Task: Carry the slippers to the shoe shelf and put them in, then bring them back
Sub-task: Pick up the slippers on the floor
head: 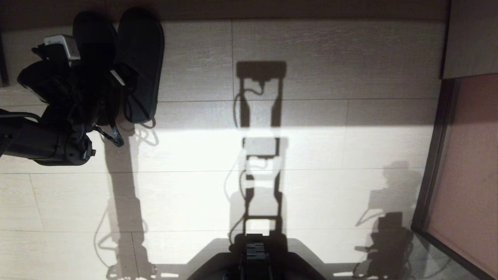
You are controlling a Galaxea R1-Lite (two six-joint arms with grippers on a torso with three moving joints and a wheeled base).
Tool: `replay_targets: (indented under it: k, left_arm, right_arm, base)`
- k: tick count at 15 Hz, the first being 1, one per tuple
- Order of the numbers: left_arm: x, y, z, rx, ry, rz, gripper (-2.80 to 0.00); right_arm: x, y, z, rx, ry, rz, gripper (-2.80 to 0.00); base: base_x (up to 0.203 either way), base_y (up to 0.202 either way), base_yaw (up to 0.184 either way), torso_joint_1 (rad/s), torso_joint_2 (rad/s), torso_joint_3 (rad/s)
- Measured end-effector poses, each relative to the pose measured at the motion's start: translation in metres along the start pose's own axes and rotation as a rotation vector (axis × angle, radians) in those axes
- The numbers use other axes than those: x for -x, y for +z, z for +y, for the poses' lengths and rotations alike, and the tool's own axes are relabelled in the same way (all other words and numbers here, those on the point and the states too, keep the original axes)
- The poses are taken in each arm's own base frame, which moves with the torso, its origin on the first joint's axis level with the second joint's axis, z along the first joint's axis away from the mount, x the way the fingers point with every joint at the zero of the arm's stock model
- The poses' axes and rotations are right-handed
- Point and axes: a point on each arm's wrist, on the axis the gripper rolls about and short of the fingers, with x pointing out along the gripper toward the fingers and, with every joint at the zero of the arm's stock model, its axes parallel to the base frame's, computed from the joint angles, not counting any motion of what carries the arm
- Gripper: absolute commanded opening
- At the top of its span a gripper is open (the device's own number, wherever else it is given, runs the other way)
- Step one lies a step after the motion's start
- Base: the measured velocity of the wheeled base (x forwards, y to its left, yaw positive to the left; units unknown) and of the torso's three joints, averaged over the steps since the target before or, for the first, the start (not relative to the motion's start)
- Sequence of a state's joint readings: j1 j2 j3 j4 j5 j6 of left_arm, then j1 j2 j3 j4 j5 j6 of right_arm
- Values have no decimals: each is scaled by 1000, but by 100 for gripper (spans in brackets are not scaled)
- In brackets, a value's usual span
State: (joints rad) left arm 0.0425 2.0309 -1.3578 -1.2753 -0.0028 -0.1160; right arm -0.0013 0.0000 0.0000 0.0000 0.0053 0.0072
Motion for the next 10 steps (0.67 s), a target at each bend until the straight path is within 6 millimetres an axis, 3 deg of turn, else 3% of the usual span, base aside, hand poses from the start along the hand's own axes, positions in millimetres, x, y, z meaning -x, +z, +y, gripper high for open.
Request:
replay_targets:
  k: [10]
  left_arm:
    - [-16, -5, -2, 4, -8, -26, 0]
  right_arm:
    - [0, 0, 0, 0, 0, 0, -280]
  base:
    - [0, 0, 0, 0, 0, 0]
